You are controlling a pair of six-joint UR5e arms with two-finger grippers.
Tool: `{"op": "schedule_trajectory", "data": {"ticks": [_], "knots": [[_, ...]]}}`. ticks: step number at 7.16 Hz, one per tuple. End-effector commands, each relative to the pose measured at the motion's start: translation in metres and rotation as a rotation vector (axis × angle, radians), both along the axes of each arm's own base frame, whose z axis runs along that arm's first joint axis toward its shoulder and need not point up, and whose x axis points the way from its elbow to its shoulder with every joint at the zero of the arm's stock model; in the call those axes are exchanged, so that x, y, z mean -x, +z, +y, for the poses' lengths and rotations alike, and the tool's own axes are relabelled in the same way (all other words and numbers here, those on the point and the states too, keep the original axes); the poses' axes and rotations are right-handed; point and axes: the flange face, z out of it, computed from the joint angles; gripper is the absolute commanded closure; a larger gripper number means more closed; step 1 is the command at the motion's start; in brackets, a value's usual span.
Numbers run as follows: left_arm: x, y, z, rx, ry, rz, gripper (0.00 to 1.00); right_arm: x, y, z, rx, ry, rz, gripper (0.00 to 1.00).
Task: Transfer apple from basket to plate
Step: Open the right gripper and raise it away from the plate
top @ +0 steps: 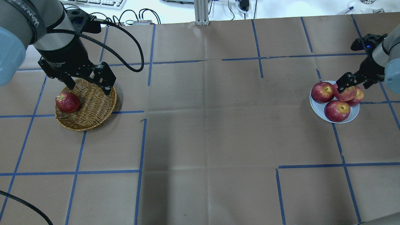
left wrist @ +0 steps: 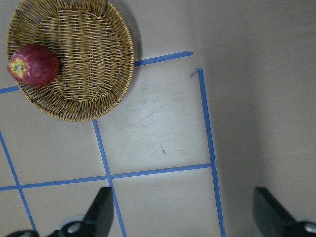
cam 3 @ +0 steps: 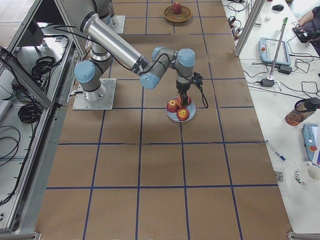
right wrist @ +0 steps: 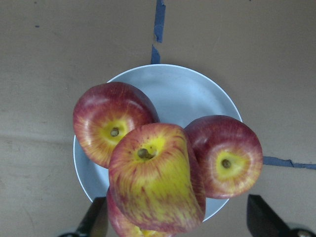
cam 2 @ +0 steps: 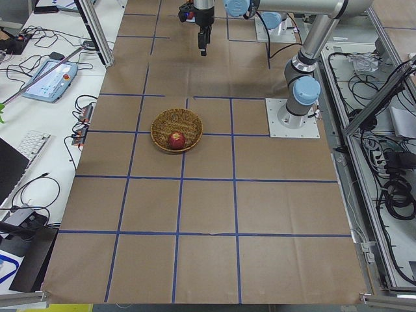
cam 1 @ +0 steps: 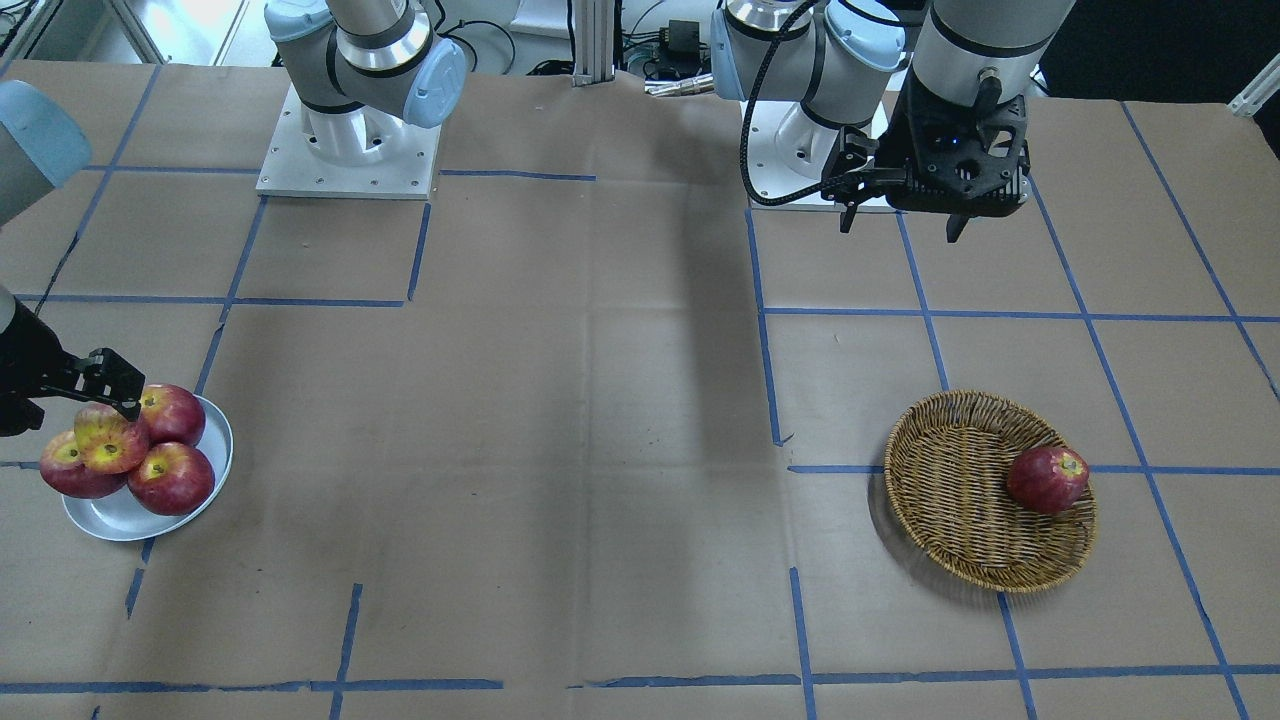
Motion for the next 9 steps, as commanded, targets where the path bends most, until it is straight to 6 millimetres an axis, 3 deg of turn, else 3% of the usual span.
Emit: {"op": "schedule_trajectory", "data": {"ticks": [1, 3, 5, 8, 9], "knots": [[0.0, 0.0, 0.0, 0.0, 0.001, 0.0, 0.01, -0.018, 0.033, -0.009, 0.069, 0.022, -0.038, 0.0], [0.0, 0.0, 0.0, 0.0, 0.001, 0.0, 0.01, -0.075, 0.1, -0.008, 0.046, 0.027, -0.045, 0.0], [0.0, 0.0, -0.001, 0.0, -0.001, -0.001, 0.01, -0.13, 0.152, 0.011, -0.016, -0.041, -0.069, 0.0], [0.0, 0.0, -0.001, 0.002, -0.001, 0.001, 0.01, -0.23, 0.184, 0.054, -0.027, -0.115, -0.029, 0.0], [0.0, 0.0, -0.001, 0.002, -0.001, 0.001, 0.01, -0.25, 0.186, 0.059, -0.023, -0.12, -0.024, 0.0]]}}
